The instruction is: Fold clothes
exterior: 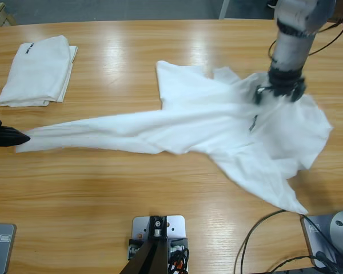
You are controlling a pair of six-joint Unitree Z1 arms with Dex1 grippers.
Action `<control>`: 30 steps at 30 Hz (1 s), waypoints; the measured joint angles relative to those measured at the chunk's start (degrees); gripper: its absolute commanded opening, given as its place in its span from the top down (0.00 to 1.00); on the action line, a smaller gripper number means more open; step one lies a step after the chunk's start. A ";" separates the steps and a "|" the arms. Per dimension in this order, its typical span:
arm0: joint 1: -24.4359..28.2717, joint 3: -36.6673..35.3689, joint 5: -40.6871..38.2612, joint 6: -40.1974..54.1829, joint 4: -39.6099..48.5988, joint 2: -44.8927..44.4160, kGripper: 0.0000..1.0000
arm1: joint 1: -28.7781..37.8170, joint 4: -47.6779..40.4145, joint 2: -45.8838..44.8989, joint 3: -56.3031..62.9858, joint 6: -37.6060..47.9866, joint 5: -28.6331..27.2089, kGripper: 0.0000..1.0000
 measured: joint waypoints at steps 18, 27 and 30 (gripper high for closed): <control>0.27 -3.02 -0.20 -6.95 -1.51 2.87 0.73 | 6.03 10.47 -6.38 -25.13 -27.80 13.25 0.22; 0.28 -4.30 -6.37 -8.08 -1.67 3.23 0.69 | 10.86 12.64 9.04 -45.01 -56.14 18.67 0.39; 0.28 -4.30 -7.42 -8.08 -1.67 3.23 0.62 | 9.12 12.21 12.97 -47.50 -61.84 20.99 0.39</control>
